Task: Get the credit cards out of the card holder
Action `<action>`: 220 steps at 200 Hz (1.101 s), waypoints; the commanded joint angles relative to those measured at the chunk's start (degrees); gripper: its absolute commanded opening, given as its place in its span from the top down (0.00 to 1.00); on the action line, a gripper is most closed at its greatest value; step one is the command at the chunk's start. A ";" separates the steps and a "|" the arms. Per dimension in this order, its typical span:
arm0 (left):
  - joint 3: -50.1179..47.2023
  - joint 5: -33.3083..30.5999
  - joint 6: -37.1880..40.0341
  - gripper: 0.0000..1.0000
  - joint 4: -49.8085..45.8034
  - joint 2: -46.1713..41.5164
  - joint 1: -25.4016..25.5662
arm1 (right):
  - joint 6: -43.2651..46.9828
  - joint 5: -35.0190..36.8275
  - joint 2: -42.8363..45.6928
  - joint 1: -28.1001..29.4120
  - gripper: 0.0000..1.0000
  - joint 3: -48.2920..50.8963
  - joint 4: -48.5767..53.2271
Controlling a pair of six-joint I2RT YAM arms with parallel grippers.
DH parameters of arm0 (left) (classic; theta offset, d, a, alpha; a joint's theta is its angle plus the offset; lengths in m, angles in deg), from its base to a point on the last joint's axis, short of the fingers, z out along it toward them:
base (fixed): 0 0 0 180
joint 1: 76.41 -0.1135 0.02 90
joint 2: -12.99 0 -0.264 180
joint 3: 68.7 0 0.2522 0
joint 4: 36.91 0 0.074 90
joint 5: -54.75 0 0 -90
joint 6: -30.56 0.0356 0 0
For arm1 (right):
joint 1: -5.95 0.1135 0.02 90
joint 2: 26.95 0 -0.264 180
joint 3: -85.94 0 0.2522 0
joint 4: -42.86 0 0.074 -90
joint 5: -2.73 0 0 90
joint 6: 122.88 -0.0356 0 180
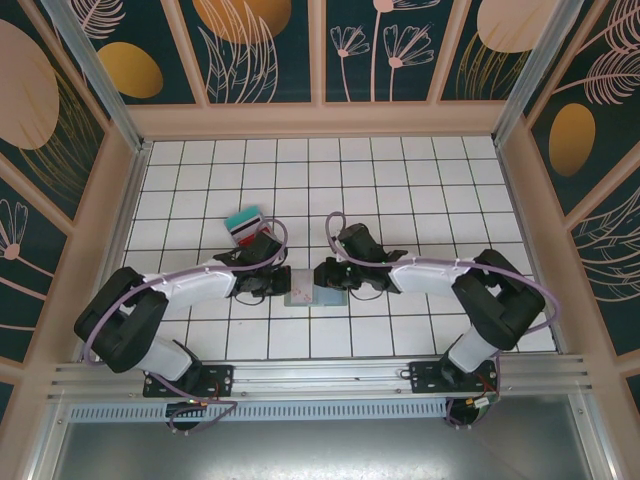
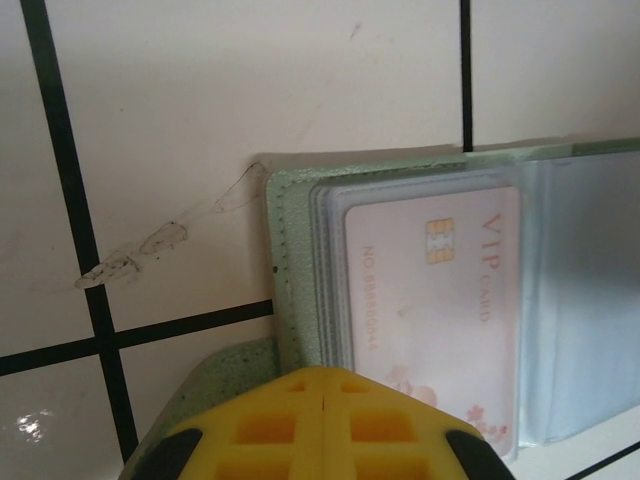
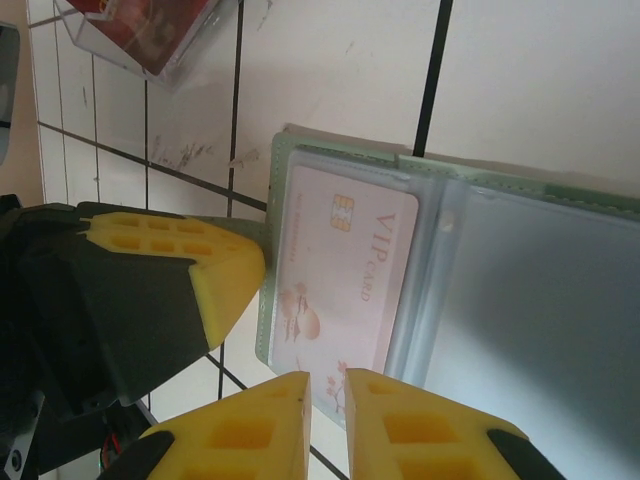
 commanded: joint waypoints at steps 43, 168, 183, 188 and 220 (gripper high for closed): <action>-1.10 3.10 0.93 0.96 2.14 0.82 -0.16 | 0.76 -2.14 -2.54 0.95 0.82 -2.24 0.13; 0.91 2.87 1.07 0.97 0.48 -0.96 -0.07 | 0.32 -1.83 -2.46 1.05 0.82 -0.65 -0.34; 0.92 2.92 1.13 0.97 0.50 -1.23 -0.05 | 0.35 -1.94 -2.55 1.05 0.82 -0.49 -0.56; 1.06 3.06 1.31 0.97 0.48 -1.18 -0.08 | 0.25 -2.01 -2.59 1.12 0.82 -0.48 -0.57; 0.89 4.16 1.63 0.97 0.83 0.34 -0.07 | 0.24 -2.39 -3.40 1.08 0.82 -0.56 -0.71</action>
